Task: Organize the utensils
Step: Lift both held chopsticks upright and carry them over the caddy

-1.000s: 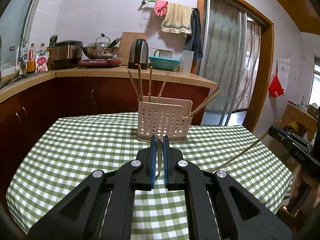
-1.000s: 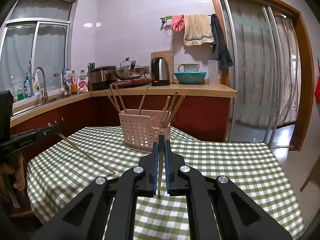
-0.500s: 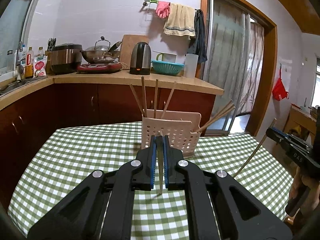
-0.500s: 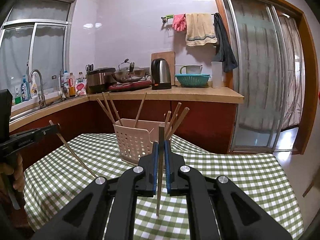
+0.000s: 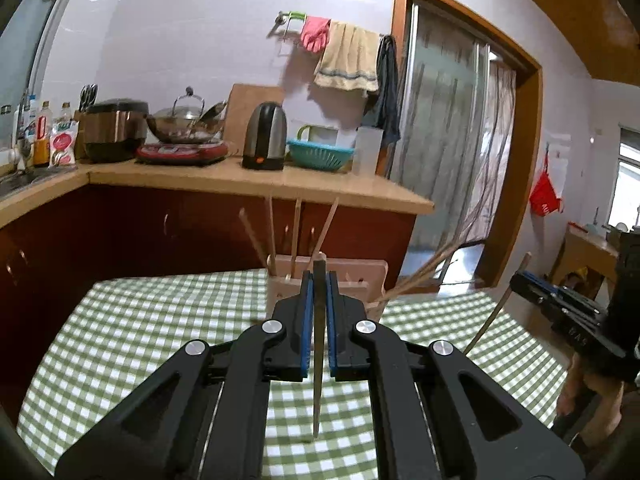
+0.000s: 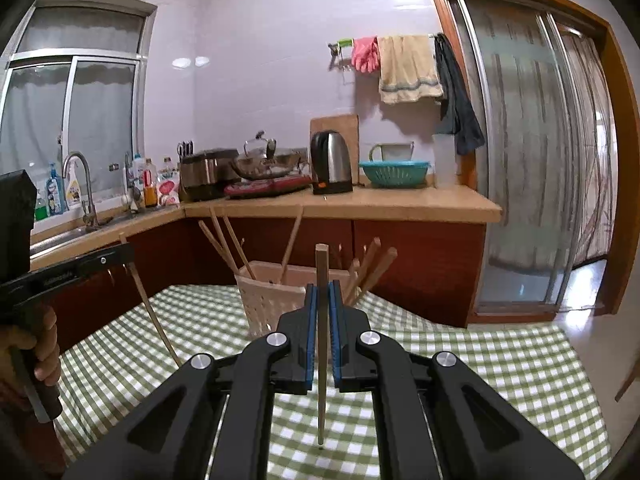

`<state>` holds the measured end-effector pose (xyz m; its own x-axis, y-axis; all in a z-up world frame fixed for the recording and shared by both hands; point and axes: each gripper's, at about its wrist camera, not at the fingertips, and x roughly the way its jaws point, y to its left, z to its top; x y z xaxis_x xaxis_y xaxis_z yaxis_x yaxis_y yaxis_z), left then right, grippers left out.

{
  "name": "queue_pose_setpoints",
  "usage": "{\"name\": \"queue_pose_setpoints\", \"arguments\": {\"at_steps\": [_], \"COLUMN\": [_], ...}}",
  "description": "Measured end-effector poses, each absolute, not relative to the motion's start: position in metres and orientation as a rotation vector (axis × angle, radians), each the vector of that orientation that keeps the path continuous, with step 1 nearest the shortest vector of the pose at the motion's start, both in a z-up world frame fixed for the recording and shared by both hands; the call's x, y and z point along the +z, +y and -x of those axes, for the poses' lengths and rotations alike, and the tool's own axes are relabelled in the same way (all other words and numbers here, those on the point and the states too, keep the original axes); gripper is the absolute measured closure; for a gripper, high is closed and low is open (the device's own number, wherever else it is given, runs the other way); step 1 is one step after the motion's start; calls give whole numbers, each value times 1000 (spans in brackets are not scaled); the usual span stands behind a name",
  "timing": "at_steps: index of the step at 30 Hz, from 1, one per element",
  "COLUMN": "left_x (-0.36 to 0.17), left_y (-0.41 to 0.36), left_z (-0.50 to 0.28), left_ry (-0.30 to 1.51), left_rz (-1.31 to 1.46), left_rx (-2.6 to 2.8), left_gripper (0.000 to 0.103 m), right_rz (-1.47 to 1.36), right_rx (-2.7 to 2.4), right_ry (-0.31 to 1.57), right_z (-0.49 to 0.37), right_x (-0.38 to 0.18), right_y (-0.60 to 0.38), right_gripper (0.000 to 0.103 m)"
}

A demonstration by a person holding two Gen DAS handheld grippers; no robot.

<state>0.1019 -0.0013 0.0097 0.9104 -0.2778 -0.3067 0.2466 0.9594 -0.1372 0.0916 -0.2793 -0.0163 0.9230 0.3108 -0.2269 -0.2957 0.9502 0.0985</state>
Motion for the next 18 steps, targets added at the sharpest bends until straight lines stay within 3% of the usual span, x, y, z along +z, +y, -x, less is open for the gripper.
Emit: {"name": "queue_pose_setpoints", "arguments": {"at_steps": [18], "left_x": [103], "left_y": [-25], "left_z": [-164], "left_ry": [52], "left_rz": [23], "left_rx": [-271], "left_gripper": [96], "right_rz": [-86], "right_rx": [349], "right_ry": [32], "right_z": [-159], "right_x": [58], "right_y": [-271], "right_gripper": [96]}}
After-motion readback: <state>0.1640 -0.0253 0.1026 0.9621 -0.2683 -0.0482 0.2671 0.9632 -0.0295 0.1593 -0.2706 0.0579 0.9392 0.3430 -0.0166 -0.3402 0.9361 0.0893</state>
